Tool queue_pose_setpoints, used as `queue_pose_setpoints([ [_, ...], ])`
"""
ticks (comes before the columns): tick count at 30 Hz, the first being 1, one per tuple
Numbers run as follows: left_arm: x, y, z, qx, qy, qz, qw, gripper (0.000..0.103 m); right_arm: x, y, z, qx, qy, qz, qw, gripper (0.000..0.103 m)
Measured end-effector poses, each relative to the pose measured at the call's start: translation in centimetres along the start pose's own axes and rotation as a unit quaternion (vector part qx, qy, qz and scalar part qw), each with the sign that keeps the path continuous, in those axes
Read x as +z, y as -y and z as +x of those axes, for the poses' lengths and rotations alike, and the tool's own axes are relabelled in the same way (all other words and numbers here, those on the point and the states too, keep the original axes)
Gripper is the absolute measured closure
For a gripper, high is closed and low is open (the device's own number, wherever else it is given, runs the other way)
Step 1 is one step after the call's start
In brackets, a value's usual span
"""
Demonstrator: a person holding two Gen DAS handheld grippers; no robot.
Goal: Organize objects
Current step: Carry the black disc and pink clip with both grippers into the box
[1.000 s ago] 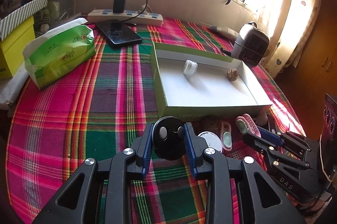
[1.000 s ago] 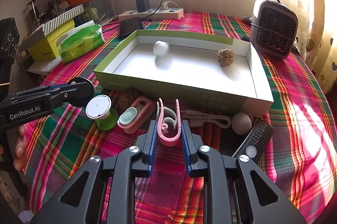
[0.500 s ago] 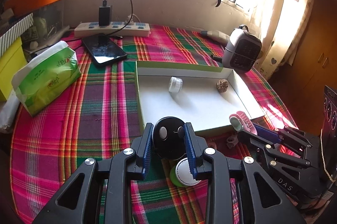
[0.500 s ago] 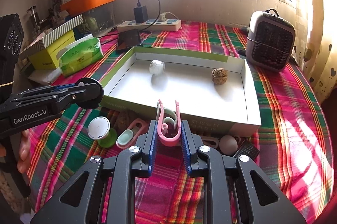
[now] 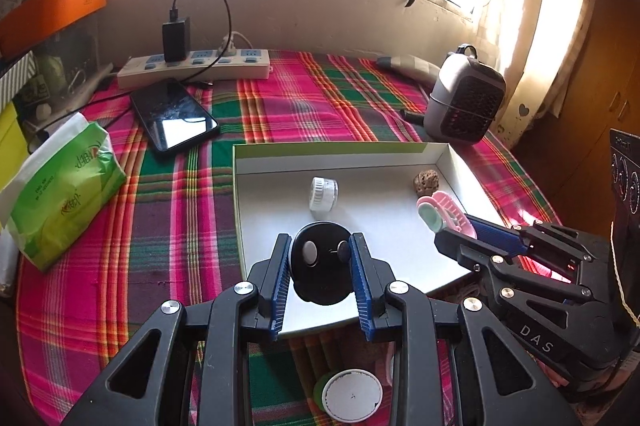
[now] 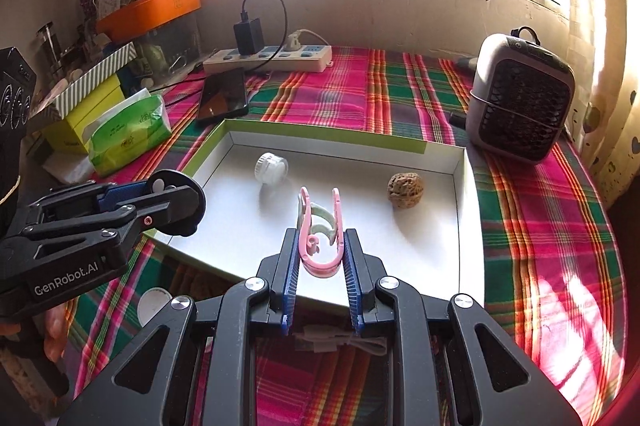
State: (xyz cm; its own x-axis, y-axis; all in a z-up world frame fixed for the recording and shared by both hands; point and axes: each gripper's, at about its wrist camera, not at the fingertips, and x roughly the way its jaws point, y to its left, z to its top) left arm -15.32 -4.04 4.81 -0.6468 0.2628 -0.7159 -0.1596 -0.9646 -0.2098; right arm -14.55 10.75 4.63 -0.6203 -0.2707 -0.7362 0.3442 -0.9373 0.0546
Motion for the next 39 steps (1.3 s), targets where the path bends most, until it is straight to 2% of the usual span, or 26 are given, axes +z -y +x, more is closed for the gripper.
queue_pose_setpoints([
  [22, 2.2, -1.1, 5.7, 0.014, -0.040, -0.006, 0.9991, 0.076, 3.4, 1.1, 6.7, 0.002, -0.046, 0.008, 0.999, 0.080],
  [39, 2.7, -0.4, 7.0, 0.030, -0.044, 0.019, 0.9984, 0.076, 3.8, 1.4, 8.1, -0.005, -0.048, 0.002, 0.999, 0.080],
])
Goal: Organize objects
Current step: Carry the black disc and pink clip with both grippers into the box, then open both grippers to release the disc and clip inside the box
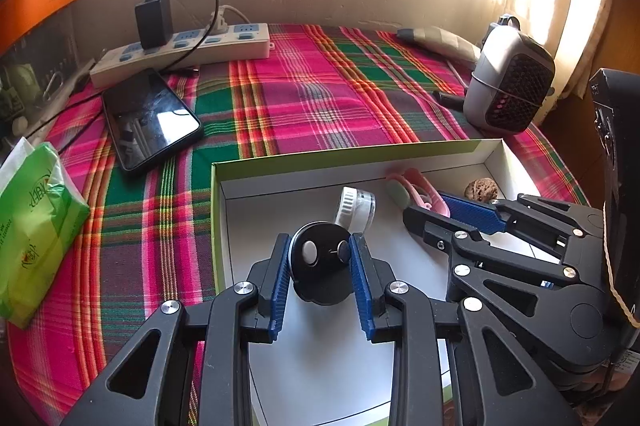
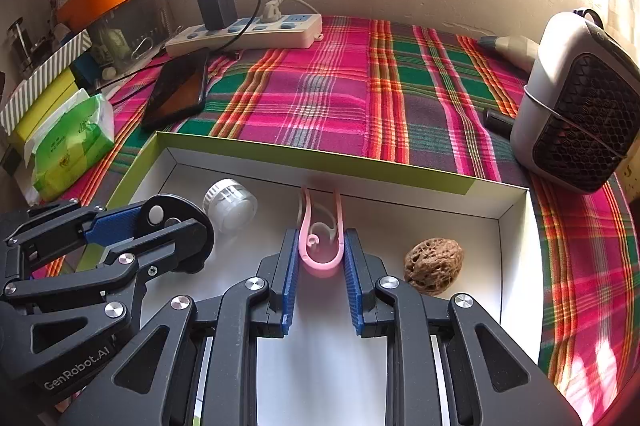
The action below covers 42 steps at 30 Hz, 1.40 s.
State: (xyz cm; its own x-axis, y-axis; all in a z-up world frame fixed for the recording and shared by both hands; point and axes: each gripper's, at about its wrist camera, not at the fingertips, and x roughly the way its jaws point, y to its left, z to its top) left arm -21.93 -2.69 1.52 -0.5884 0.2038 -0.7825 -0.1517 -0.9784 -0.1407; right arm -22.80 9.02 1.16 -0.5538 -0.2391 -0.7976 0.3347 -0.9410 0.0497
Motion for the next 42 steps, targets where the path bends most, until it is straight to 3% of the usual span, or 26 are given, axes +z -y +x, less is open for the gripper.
queue_pose_setpoints([
  [11, -0.1, 0.2, 0.0, 0.008, -0.002, 0.004, 1.0000, 0.076, -0.1, 0.0, 0.0, -0.003, 0.002, 0.005, 1.000, 0.080],
  [15, -0.1, 0.2, 0.0, 0.006, 0.000, 0.001, 1.0000, 0.076, -0.1, 0.2, 0.1, -0.006, 0.003, 0.012, 1.000, 0.065],
  [24, -0.2, 0.1, -0.2, 0.006, -0.002, -0.005, 1.0000, 0.075, -0.6, 0.5, -0.3, -0.004, 0.003, 0.023, 1.000, 0.061],
  [42, -2.1, 0.1, -4.6, 0.004, 0.035, -0.019, 0.9992, 0.075, -2.2, 0.1, -4.2, -0.004, 0.037, 0.032, 0.999, 0.054],
])
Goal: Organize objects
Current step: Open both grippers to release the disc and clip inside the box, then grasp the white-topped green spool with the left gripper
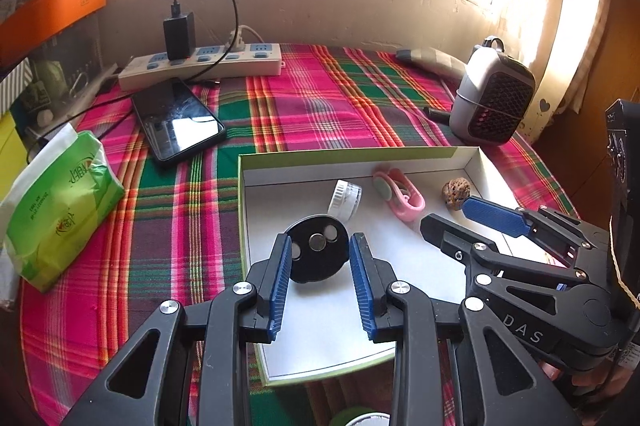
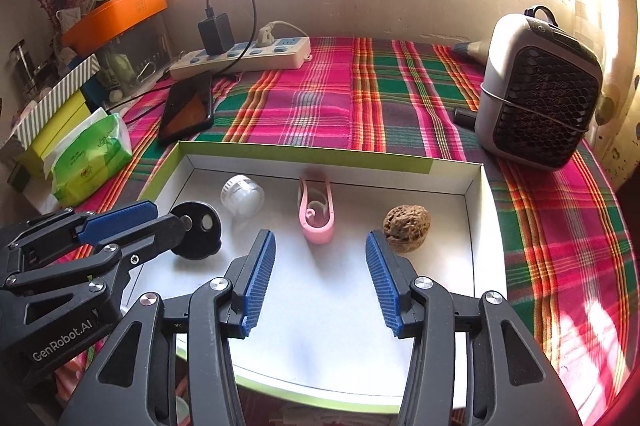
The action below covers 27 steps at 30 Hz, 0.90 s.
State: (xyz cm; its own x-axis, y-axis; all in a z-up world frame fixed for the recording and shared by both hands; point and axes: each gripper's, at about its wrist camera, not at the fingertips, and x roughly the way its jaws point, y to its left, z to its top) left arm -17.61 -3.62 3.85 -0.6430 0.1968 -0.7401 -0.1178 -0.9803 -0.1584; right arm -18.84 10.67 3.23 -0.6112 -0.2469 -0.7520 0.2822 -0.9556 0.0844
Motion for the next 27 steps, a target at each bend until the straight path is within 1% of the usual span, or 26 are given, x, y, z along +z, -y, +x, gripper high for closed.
queue_pose_setpoints([
  [5, -0.9, 0.2, -1.7, 0.005, 0.016, 0.001, 0.9999, 0.075, -0.9, -0.3, -1.5, 0.005, 0.011, 0.003, 1.000, 0.054],
  [12, -2.7, 0.0, -4.2, -0.005, 0.035, -0.016, 0.9993, 0.075, -3.1, -1.1, -4.1, 0.006, 0.029, -0.003, 1.000, 0.054],
  [15, -3.8, 0.0, -5.1, -0.013, 0.037, -0.014, 0.9991, 0.075, -3.9, -1.5, -5.0, 0.011, 0.037, 0.002, 0.999, 0.054],
  [17, -4.5, 0.0, -5.6, -0.010, 0.039, -0.012, 0.9991, 0.075, -4.5, -1.6, -5.6, 0.015, 0.040, 0.005, 0.999, 0.054],
  [21, -6.0, 0.1, -6.3, -0.023, 0.039, -0.011, 0.9989, 0.074, -5.7, -2.0, -6.1, 0.022, 0.041, 0.006, 0.999, 0.054],
  [27, -8.0, 0.0, -6.3, -0.031, 0.028, -0.013, 0.9990, 0.072, -7.5, -2.4, -6.8, 0.026, 0.041, 0.006, 0.999, 0.054],
])
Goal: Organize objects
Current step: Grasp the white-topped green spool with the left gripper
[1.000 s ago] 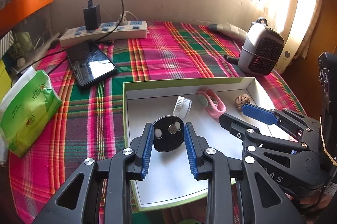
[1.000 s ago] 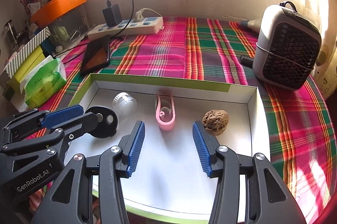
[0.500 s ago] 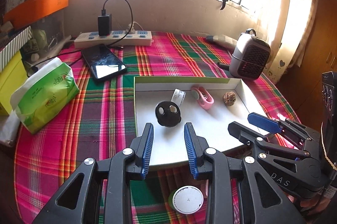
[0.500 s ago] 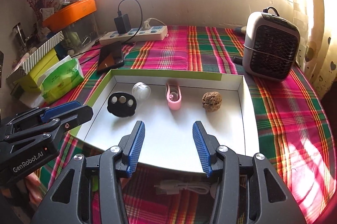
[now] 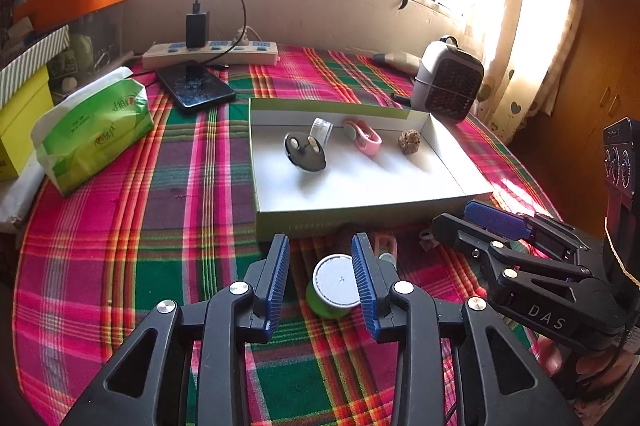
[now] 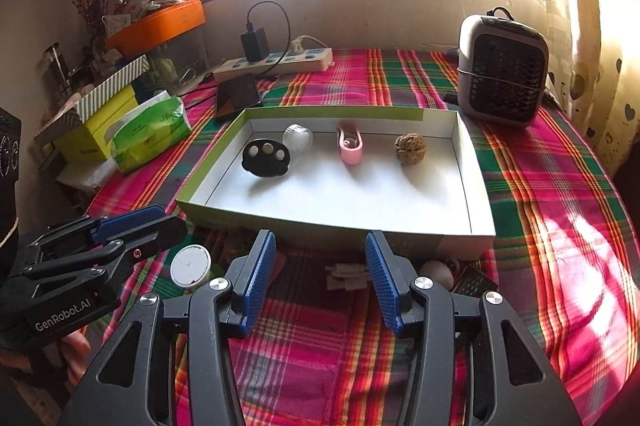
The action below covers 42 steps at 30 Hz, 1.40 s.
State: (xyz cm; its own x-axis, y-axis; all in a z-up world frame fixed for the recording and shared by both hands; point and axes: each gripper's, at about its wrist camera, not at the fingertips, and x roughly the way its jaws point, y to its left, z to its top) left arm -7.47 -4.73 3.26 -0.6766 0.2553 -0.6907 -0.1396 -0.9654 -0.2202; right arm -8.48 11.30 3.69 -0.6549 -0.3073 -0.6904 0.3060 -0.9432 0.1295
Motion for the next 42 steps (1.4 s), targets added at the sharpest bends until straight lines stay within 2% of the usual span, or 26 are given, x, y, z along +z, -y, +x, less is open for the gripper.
queue_pose_setpoints([
  [5, -1.1, 0.2, 0.5, 0.000, -0.015, 0.007, 0.9999, 0.071, -1.2, 0.3, -0.3, 0.005, -0.003, 0.010, 1.000, 0.054],
  [7, -1.3, 0.3, 0.6, -0.006, -0.014, 0.006, 0.9999, 0.067, -1.5, 0.3, -0.2, 0.006, -0.005, 0.010, 1.000, 0.054],
  [21, -1.4, 1.4, 1.7, -0.012, -0.024, 0.017, 0.9995, 0.066, -2.6, 0.1, -0.2, 0.006, -0.016, 0.007, 1.000, 0.054],
  [42, -1.6, -2.0, 2.0, 0.031, -0.029, -0.028, 0.9987, 0.066, -1.9, -2.4, 1.6, 0.022, -0.034, -0.008, 0.999, 0.054],
])
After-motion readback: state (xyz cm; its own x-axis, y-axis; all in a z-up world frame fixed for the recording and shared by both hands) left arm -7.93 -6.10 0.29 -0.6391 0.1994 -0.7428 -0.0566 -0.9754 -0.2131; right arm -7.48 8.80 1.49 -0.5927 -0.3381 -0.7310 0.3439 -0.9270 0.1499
